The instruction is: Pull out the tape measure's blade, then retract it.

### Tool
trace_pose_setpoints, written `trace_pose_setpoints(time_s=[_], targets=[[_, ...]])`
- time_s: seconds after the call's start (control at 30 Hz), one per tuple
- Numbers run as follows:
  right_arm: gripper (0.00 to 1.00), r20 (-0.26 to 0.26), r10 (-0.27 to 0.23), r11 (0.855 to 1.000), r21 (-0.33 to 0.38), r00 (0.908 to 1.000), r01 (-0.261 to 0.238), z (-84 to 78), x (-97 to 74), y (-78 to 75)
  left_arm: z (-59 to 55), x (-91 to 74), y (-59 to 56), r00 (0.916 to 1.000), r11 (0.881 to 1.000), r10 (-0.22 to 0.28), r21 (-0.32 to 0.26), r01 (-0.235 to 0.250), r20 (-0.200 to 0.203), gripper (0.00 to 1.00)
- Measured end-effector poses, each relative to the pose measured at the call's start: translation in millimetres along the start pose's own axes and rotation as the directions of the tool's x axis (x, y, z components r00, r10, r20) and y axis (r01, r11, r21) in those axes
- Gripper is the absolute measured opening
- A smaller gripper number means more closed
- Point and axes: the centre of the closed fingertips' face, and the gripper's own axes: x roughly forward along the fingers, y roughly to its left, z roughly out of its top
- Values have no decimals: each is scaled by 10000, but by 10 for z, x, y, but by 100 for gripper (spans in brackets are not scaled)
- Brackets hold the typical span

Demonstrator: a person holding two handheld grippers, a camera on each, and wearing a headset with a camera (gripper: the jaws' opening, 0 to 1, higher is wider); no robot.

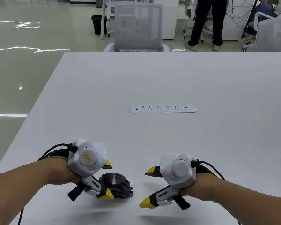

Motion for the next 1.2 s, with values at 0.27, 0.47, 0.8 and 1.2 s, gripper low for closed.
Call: trace_pose_setpoints(time_s=[0.27, 0.47, 0.8, 1.2], targets=[[43, -415, 175, 9996, -221, 9990, -184, -16, 194, -19, -37, 85, -31, 9978, 9996, -206, 164, 217, -636, 43], [40, -595, 429, 9987, -242, 9973, -444, 29, 278, -20, -97, 139, -40, 9930, 9985, -315, 402, 362, -1139, 40], [29, -870, 706, 9956, -562, 9937, -756, 17, 341, 8, -113, 204, -28, 9848, 9885, 75, 1504, 189, -1734, 33], [23, -1277, 812, 9934, -701, 9885, -907, 5, 398, 34, -106, 208, -47, 9880, 9925, 82, 1220, 108, -1545, 32]])
